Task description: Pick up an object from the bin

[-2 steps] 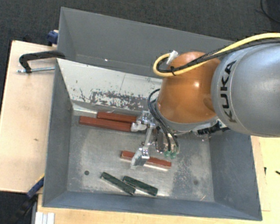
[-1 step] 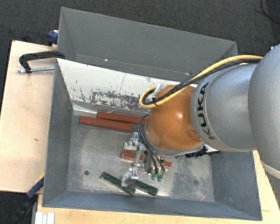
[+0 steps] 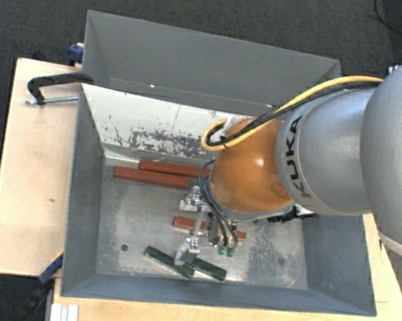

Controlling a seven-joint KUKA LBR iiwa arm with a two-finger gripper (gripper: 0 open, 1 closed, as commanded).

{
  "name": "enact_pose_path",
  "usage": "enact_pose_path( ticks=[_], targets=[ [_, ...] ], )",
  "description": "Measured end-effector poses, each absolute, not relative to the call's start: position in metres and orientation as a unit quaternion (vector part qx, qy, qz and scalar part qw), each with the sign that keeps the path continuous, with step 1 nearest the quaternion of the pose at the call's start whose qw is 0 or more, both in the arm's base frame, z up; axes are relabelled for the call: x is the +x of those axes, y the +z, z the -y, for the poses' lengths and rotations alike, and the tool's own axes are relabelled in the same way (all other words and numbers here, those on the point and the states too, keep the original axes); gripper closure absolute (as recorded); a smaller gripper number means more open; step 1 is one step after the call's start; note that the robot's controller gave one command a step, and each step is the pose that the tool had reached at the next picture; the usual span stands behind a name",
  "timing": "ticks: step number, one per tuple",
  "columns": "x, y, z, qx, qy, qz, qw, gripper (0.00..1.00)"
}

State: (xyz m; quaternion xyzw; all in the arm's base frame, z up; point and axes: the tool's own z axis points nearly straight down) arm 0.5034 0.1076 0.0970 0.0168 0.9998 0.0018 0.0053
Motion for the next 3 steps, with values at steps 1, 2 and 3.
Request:
enact_pose_path(
  ticks=[1, 2, 3],
  targets=[
    [0.492, 0.101, -0.109, 0.064, 0.001, -0.998, 0.0, 0.0],
    [0.496, 0.087, -0.099, 0.007, 0.004, -1.0, 0.007, 0.0],
    [0.492, 0.076, -0.097, 0.105, 0.002, -0.994, -0.002, 1.0]
  ],
)
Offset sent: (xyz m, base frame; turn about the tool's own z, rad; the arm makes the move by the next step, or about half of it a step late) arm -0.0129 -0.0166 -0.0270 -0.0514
